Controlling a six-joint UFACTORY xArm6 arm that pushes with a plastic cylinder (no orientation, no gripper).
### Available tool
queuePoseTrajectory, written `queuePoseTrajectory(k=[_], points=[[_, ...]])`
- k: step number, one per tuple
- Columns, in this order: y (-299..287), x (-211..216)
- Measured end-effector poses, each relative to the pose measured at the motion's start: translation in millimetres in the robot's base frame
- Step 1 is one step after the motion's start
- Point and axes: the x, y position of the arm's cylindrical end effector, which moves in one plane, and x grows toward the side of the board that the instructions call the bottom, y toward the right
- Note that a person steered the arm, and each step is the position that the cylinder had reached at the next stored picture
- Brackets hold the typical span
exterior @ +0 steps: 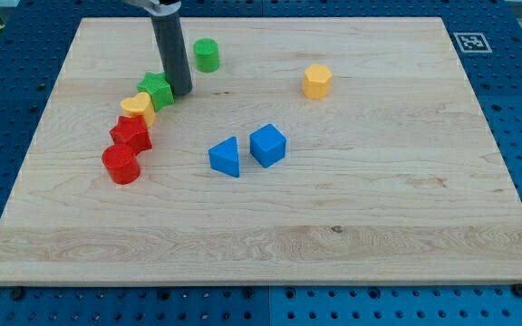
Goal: Move the green circle top left to the green star
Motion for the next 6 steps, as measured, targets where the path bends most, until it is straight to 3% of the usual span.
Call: queuePoseTrajectory(k=[4,6], points=[[-25.7,-40.1],[41.1,-42.7]])
